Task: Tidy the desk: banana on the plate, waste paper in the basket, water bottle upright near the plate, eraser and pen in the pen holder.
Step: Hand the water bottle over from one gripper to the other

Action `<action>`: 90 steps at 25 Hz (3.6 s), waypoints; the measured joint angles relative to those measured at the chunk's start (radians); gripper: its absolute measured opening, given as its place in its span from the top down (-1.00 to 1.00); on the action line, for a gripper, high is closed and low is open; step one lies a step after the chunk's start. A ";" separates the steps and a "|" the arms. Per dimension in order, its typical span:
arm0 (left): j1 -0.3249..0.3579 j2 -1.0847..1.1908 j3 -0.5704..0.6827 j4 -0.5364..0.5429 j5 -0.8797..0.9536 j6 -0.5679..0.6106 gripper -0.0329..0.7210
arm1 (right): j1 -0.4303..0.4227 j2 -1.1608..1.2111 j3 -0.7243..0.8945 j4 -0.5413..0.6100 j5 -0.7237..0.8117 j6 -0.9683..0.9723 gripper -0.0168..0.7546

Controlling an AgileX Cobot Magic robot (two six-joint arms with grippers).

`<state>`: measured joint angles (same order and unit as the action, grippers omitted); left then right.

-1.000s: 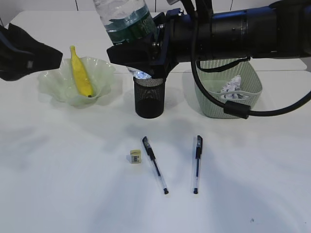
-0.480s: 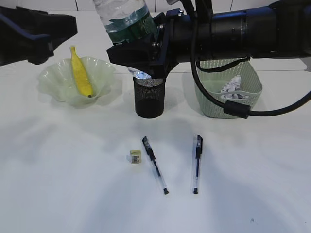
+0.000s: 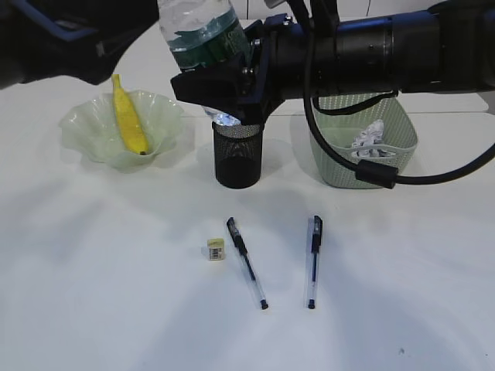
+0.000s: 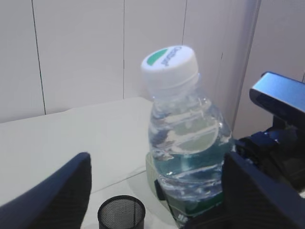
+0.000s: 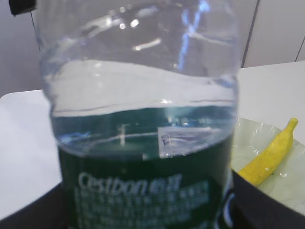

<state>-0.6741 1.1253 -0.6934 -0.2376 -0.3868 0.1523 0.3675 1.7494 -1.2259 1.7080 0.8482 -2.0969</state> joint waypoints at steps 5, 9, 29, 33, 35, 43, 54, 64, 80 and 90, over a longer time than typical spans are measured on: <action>-0.026 0.052 0.000 0.016 -0.033 -0.039 -0.62 | 0.000 0.000 0.000 0.000 -0.002 0.000 -0.12; -0.038 0.083 0.000 0.018 -0.127 -0.113 -0.61 | 0.000 0.000 0.000 0.000 -0.002 0.000 -0.12; -0.038 0.273 0.000 0.190 -0.477 -0.417 -0.70 | 0.000 0.000 0.000 0.000 0.040 0.000 -0.12; -0.038 0.306 0.000 0.194 -0.547 -0.421 -0.69 | -0.002 0.000 0.000 0.000 0.046 0.000 -0.12; -0.038 0.319 0.000 0.194 -0.573 -0.431 -0.68 | -0.002 0.000 0.000 0.000 0.053 0.000 -0.12; -0.038 0.336 0.000 0.196 -0.625 -0.446 -0.66 | -0.002 0.000 0.000 -0.005 0.094 0.000 -0.12; -0.040 0.350 0.000 0.195 -0.639 -0.502 -0.66 | -0.002 0.000 0.000 -0.024 0.145 0.000 -0.12; -0.044 0.354 0.000 0.196 -0.656 -0.500 -0.27 | -0.002 0.000 0.000 -0.028 0.147 0.003 -0.12; -0.024 0.356 0.000 0.170 -0.670 -0.417 -0.16 | -0.002 0.000 -0.003 -0.009 0.097 0.044 -0.59; 0.098 0.350 0.003 0.199 -0.658 -0.411 -0.16 | -0.002 0.000 -0.006 -0.190 -0.033 0.197 -0.61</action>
<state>-0.5759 1.4758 -0.6903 -0.0388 -1.0444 -0.2587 0.3659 1.7494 -1.2316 1.5182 0.8154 -1.9004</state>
